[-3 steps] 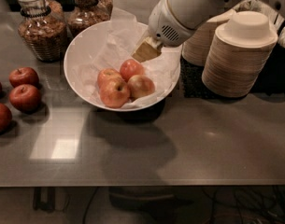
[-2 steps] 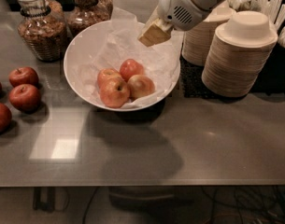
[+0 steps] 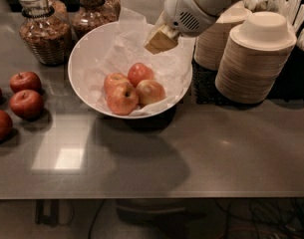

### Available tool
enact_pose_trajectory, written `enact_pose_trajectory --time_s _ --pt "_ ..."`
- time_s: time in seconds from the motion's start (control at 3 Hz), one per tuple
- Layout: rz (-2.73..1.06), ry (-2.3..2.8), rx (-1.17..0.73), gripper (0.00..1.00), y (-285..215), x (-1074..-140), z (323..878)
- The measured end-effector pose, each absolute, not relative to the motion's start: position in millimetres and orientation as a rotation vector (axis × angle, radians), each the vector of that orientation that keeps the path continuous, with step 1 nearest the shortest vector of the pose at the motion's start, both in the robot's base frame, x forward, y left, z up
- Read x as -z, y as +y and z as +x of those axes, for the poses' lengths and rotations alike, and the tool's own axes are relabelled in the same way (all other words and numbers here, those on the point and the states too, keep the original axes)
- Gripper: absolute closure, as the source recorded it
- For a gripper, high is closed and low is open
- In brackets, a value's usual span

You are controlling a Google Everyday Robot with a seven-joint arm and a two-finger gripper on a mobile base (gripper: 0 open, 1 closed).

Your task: Pick apple from white bowl

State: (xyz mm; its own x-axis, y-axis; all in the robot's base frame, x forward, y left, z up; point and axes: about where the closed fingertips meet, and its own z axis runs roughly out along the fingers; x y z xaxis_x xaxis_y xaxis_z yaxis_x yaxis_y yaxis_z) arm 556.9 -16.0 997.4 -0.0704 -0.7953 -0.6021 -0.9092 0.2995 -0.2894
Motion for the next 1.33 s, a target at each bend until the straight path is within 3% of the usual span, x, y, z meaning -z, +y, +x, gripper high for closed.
enact_pose_trajectory --time_s 0.67,1.0,1.33 --pt "-1.577 1.987 -0.254 0.11 -14.7 -920.5 545.4" --pt "-1.601 2.002 -0.204 0.0 -23.2 -893.6 548.2" --pt "-1.602 2.004 -0.199 0.0 -23.9 -891.5 548.8"
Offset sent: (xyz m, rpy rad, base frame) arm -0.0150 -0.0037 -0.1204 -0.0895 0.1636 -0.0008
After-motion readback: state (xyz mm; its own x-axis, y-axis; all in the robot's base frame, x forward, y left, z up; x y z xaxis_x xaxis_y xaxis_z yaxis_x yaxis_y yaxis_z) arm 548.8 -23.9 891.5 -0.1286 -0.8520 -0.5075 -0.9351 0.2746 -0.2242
